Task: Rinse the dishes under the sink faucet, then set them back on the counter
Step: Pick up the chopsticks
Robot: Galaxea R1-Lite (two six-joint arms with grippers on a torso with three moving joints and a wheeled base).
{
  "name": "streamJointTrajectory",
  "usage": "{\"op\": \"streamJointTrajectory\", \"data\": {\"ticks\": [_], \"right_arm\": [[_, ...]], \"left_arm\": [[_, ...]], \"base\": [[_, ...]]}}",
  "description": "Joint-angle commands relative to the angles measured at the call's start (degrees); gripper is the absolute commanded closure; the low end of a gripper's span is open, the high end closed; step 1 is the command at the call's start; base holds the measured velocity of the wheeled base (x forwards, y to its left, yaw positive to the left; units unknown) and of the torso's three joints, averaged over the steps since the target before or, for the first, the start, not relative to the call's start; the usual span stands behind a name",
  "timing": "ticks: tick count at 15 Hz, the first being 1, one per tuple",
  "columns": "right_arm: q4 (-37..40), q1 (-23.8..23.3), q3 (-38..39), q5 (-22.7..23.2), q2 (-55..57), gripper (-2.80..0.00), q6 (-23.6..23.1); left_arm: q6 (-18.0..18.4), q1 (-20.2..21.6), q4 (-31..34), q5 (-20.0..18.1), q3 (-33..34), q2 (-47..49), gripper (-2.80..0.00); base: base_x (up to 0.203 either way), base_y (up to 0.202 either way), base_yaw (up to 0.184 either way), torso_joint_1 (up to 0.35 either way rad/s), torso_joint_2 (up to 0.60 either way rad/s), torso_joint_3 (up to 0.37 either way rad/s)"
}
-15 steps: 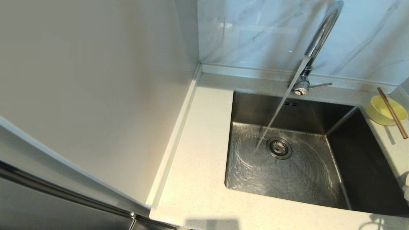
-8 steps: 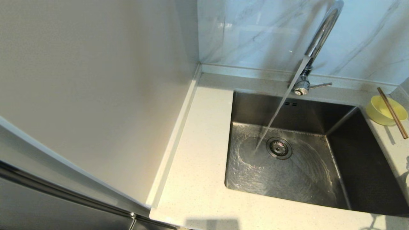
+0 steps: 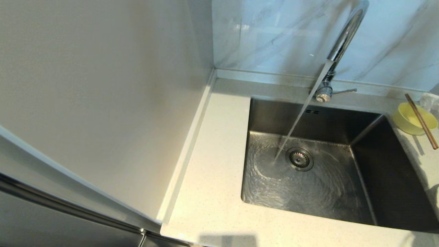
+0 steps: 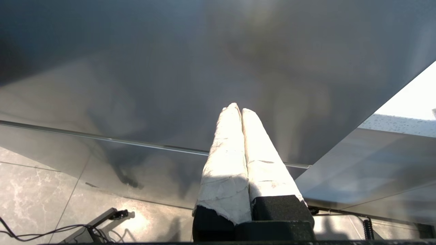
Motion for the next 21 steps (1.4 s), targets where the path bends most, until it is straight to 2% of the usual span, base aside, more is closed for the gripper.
{"op": "streamJointTrajectory", "data": {"ticks": [1,3,4,6,9,11,12,13,15,16,18,21], "right_arm": [[0.2,0.8,-8.5,1.9,10.4,-2.80,-1.2],[1.6,-1.0,-16.8,1.1,15.4,-2.80,-8.9],[5.9,-1.7,-20.9,0.8,15.8,-2.80,-11.1],[22.8,-2.7,-34.9,0.5,17.2,-2.80,-12.8],[54.4,-3.7,-58.6,0.3,21.0,-2.80,-13.3],[68.6,-4.4,-65.8,0.2,23.9,-2.80,-14.2],[74.5,-5.2,-65.9,0.1,26.2,-2.80,-14.4],[77.0,-6.4,-64.9,0.1,27.0,-2.80,-13.4],[80.7,-7.4,-64.6,-0.2,28.2,-2.80,-8.3],[80.8,-7.9,-64.6,0.0,29.0,-2.80,-7.6],[79.2,-8.1,-64.6,0.3,30.2,-2.80,-6.5],[74.1,-7.8,-64.6,0.2,32.2,-2.80,-1.5]], "left_arm": [[0.0,0.0,0.0,0.0,0.0,0.0,0.00],[0.0,0.0,0.0,0.0,0.0,0.0,0.00],[0.0,0.0,0.0,0.0,0.0,0.0,0.00],[0.0,-0.1,0.0,0.0,0.0,0.0,0.00],[0.0,0.0,0.0,0.0,0.0,0.0,0.00],[0.0,0.0,0.0,0.0,0.0,0.0,0.00],[0.0,0.0,0.0,0.0,0.0,0.0,0.00],[0.0,0.0,0.0,0.0,0.0,0.0,0.00],[0.0,0.0,0.0,0.0,0.0,0.0,0.00],[0.0,0.0,0.0,0.0,0.0,0.0,0.00],[0.0,0.0,0.0,0.0,0.0,0.0,0.00],[0.0,0.0,0.0,0.0,0.0,0.0,0.00]], "base": [[0.000,0.000,0.000,0.000,0.00,0.000],[0.000,0.000,0.000,0.000,0.00,0.000],[0.000,0.000,0.000,0.000,0.00,0.000],[0.000,0.000,0.000,0.000,0.00,0.000],[0.000,0.000,0.000,0.000,0.00,0.000],[0.000,0.000,0.000,0.000,0.00,0.000],[0.000,0.000,0.000,0.000,0.00,0.000],[0.000,0.000,0.000,0.000,0.00,0.000],[0.000,0.000,0.000,0.000,0.00,0.000],[0.000,0.000,0.000,0.000,0.00,0.000],[0.000,0.000,0.000,0.000,0.00,0.000],[0.000,0.000,0.000,0.000,0.00,0.000]]}}
